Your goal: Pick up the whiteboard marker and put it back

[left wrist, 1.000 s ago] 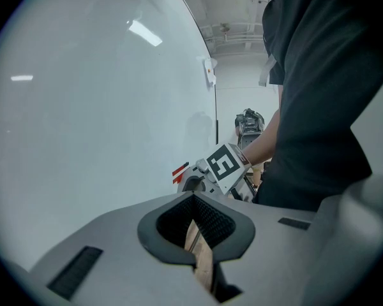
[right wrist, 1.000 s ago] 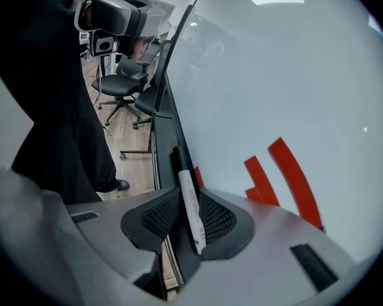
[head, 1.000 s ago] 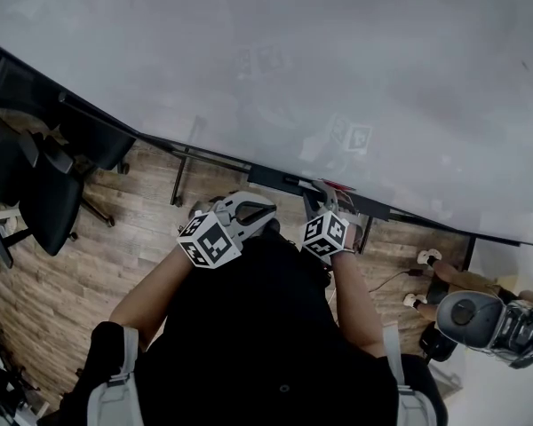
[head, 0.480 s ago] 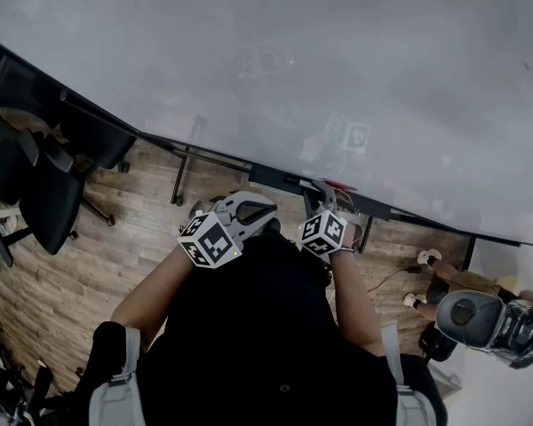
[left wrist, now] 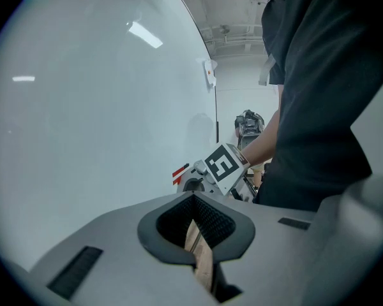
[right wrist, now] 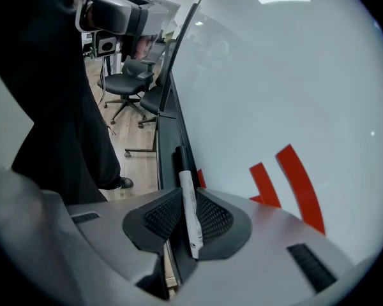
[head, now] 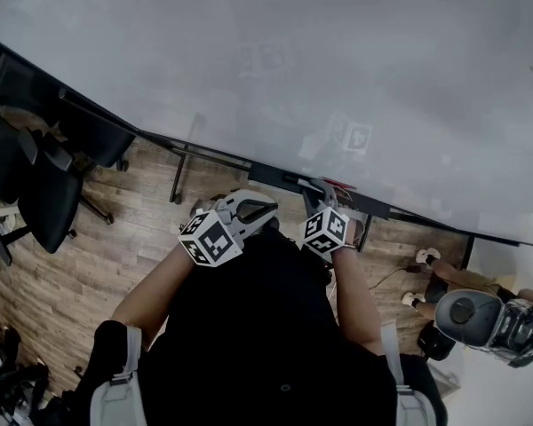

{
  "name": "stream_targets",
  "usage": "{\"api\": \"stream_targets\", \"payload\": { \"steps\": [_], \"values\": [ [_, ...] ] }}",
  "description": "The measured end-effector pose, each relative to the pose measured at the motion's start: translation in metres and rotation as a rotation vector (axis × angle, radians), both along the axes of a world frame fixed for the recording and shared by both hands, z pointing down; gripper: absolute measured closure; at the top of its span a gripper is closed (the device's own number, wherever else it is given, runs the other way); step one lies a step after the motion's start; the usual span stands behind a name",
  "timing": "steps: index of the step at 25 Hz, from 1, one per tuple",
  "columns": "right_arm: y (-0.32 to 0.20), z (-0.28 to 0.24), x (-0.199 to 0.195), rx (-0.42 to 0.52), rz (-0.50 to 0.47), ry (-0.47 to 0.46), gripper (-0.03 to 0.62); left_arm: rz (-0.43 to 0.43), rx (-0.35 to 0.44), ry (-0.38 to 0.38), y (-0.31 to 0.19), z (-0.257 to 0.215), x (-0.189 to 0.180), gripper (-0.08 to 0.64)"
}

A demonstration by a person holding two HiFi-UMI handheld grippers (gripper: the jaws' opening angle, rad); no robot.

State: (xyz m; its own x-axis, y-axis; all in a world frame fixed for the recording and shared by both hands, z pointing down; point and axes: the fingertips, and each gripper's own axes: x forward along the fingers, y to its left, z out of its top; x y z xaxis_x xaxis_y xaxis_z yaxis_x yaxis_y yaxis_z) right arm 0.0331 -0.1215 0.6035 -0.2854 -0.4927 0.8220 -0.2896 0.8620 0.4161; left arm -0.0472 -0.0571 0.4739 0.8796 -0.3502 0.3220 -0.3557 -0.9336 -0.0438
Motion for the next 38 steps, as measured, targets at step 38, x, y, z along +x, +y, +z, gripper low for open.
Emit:
{"api": "stream_targets", "payload": {
  "steps": [38],
  "values": [
    [0.009,-0.156,-0.034,0.112,-0.061,-0.503,0.522,-0.067,0.018,0.036,-0.043,-0.020,-0.010,0.548]
  ]
}}
